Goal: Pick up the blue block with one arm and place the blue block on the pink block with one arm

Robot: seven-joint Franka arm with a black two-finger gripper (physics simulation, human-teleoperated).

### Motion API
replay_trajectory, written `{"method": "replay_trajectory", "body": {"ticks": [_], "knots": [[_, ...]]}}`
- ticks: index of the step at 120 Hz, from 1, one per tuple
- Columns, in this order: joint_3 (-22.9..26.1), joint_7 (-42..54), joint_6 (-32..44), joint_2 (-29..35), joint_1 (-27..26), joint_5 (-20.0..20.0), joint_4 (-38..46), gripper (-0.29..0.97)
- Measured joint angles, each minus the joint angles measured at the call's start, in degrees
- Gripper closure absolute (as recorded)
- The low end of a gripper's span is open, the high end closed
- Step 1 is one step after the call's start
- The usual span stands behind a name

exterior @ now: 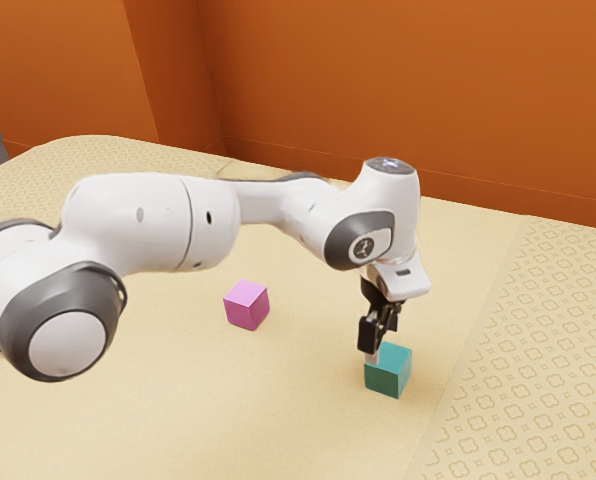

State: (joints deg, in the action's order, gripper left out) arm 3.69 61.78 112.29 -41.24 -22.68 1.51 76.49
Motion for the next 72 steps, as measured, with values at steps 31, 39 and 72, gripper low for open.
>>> {"method": "replay_trajectory", "body": {"ticks": [31,39,72], "knots": [[0.1,0.1,2.1,-2.5,0.0,-1.4,0.0,0.0],[0.1,0.1,2.5,-3.1,-0.1,-1.6,0.0,0.0],[0.1,0.2,3.5,-4.8,-0.3,-1.4,0.1,0.2]]}}
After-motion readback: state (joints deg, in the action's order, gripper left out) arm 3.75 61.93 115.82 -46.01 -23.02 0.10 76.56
